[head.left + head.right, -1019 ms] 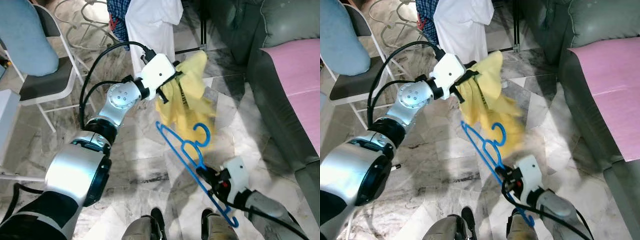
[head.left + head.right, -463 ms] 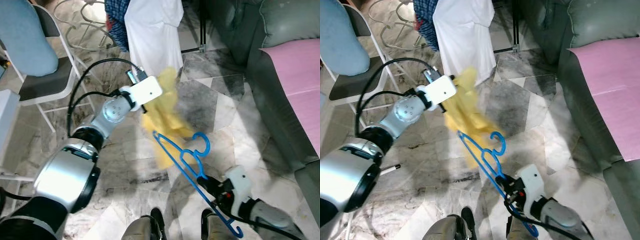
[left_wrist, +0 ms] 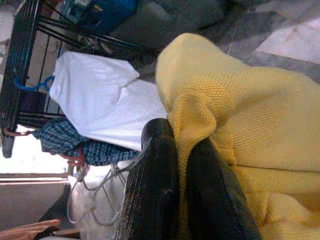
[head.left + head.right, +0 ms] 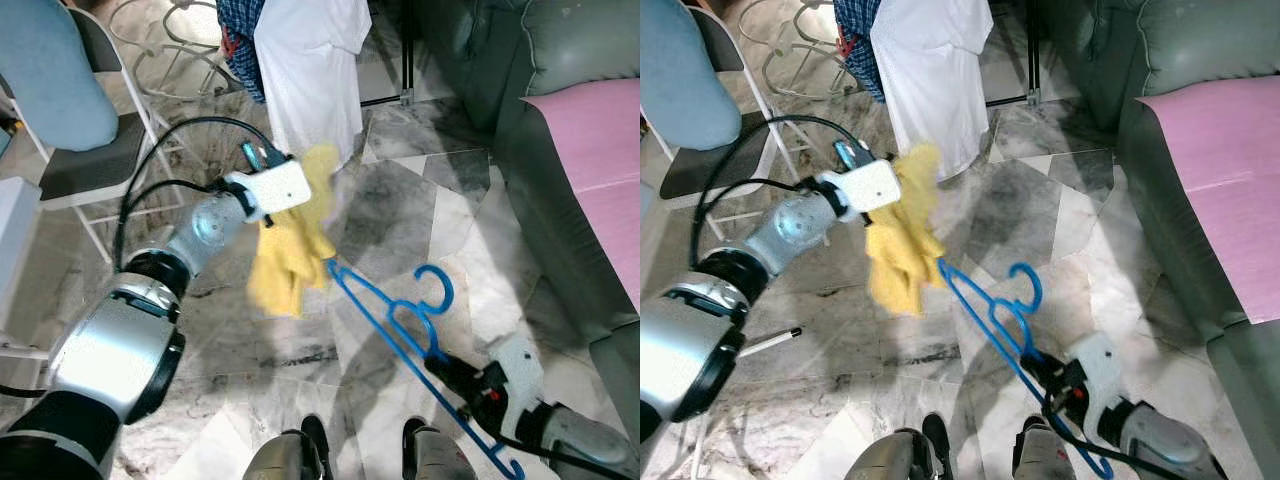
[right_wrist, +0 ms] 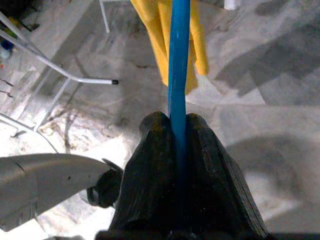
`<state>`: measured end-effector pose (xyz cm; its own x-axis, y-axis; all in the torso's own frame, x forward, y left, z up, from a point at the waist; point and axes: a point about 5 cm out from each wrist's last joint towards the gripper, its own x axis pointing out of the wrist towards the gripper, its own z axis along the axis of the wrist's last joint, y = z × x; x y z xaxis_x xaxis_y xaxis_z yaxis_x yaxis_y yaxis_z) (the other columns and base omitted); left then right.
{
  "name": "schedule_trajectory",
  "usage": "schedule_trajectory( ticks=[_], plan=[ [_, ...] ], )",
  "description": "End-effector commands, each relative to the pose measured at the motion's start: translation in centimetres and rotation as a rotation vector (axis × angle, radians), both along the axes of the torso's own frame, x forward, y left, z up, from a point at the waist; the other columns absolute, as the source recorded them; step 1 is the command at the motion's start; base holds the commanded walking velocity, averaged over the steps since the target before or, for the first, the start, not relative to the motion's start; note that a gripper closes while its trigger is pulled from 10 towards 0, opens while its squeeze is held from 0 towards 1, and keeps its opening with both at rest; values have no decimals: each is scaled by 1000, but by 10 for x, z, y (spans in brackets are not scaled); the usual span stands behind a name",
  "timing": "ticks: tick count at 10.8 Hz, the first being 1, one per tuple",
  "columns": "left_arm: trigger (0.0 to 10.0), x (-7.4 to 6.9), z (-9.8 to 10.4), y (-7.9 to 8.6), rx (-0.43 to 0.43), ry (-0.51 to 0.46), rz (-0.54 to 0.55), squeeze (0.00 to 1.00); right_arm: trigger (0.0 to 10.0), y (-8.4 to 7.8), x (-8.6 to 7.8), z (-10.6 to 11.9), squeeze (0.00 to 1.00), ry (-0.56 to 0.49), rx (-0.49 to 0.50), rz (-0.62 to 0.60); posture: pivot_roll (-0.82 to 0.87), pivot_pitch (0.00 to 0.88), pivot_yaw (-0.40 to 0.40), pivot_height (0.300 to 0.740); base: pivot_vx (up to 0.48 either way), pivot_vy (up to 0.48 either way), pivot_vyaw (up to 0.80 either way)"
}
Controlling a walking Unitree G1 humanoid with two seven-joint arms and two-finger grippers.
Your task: Hang hanger
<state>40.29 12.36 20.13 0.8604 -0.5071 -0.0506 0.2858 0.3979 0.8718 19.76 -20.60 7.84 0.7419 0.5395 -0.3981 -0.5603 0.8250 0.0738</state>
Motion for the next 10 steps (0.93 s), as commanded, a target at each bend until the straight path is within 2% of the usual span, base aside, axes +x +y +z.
schedule_trajectory(
  ticks=[1, 3, 4, 5, 6, 7, 9, 10],
  plan=[
    [10000, 1, 4, 9, -8, 8, 8, 0, 10000, 0, -2, -5, 0, 19, -10, -10, -242, 246, 214, 740, 0, 0, 0],
    [10000, -7, -12, 3, 94, 83, -110, 0, 10000, -25, -3, -11, 0, 29, -161, -95, -251, 247, 222, 740, 0, 0, 0],
    [10000, -10, -16, 2, 128, 94, -137, 0, 10000, -33, -2, -8, 0, 17, -186, -114, -251, 247, 222, 740, 0, 0, 0],
    [10000, -12, -21, 2, 180, 100, -164, 0, 10000, -41, -2, 6, 0, -19, -186, -111, -249, 249, 224, 740, 0, 0, 0],
    [10000, -13, -21, 1, 180, 101, -175, 0, 10000, -43, -1, 13, 0, -34, -188, -99, -247, 251, 224, 740, 0, 0, 0],
    [10000, -16, -22, -5, 231, 71, -226, 0, 10000, -46, 1, 27, 0, -70, -193, -75, -245, 251, 224, 740, 0, 0, 0],
    [10000, -18, -16, -14, 188, 49, -279, 0, 10000, -41, 7, 37, 0, -114, -135, -66, -242, 251, 224, 740, 0, 0, 0],
    [10000, -20, -13, -23, 166, 34, -335, 0, 10000, -35, 8, 34, 0, -102, -130, -42, -238, 253, 227, 740, 0, 0, 0]
  ],
)
